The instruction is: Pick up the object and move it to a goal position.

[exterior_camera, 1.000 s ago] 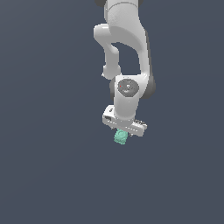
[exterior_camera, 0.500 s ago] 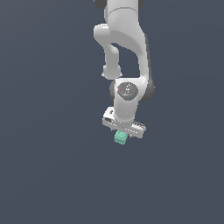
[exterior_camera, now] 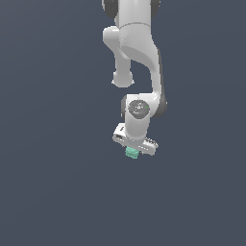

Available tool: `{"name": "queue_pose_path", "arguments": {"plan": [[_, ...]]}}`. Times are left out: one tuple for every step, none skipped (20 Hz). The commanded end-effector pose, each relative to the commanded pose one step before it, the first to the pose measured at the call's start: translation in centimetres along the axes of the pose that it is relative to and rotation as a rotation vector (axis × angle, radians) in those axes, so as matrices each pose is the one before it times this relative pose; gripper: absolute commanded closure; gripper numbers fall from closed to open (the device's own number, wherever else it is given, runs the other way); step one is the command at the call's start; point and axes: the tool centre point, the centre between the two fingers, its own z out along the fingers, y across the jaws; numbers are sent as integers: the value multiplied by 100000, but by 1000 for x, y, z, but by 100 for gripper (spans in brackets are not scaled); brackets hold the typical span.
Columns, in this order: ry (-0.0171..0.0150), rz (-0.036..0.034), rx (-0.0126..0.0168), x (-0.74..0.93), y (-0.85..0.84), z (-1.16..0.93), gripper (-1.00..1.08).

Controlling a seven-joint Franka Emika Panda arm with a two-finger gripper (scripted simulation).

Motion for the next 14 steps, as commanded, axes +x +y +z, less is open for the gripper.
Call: {"name": "queue_pose_path", "arguments": {"plan": [[151,5,82,82,-48,70,108],[0,0,0,0,0,0,108],[0,0,0,0,0,0,108],[0,0,0,0,0,0,108],[0,0,0,0,0,0,108],[0,0,0,0,0,0,108],[0,0,0,0,0,0,108],[0,0,0,0,0,0,108],[0,0,0,0,0,0,108],[0,0,0,0,0,0,108],[44,-52,70,-6,-54,-59,108],[0,0,0,8,17,-30,108],[0,0,0,23,51,-89,108],[0,0,0,39,86,-148,108]]}}
